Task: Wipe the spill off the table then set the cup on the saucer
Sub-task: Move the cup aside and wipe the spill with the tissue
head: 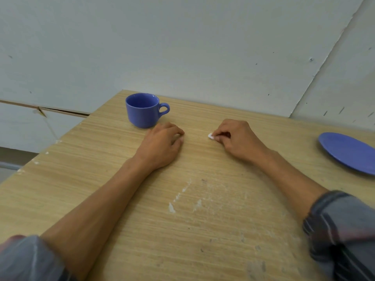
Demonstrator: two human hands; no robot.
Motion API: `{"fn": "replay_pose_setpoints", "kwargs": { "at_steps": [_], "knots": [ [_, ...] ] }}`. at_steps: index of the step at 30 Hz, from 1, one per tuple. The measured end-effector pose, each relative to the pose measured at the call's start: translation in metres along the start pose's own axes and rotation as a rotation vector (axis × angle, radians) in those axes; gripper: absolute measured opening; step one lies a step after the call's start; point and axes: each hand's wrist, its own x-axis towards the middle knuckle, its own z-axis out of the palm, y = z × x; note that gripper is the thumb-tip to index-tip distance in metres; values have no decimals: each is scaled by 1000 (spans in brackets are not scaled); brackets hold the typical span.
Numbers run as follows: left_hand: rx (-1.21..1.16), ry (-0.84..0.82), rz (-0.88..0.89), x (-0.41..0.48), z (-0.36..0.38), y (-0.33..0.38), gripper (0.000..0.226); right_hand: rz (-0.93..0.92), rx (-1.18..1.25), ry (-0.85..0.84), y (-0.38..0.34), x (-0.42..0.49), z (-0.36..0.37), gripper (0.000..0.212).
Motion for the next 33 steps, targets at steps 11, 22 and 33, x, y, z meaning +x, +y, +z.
{"fn": "replay_pose_setpoints", "kwargs": {
  "at_steps": [11, 22, 33],
  "knots": [
    [146, -69, -57, -1, 4, 1, 44, -72, 17, -37, -30, -17, 10, 9],
    [141, -24, -47, -1, 6, 1, 40, 30, -26, 46, -21, 38, 30, 6],
    [124, -14, -72, 0, 5, 1, 40, 86, -62, 110, -11, 48, 36, 8]
  ]
}}
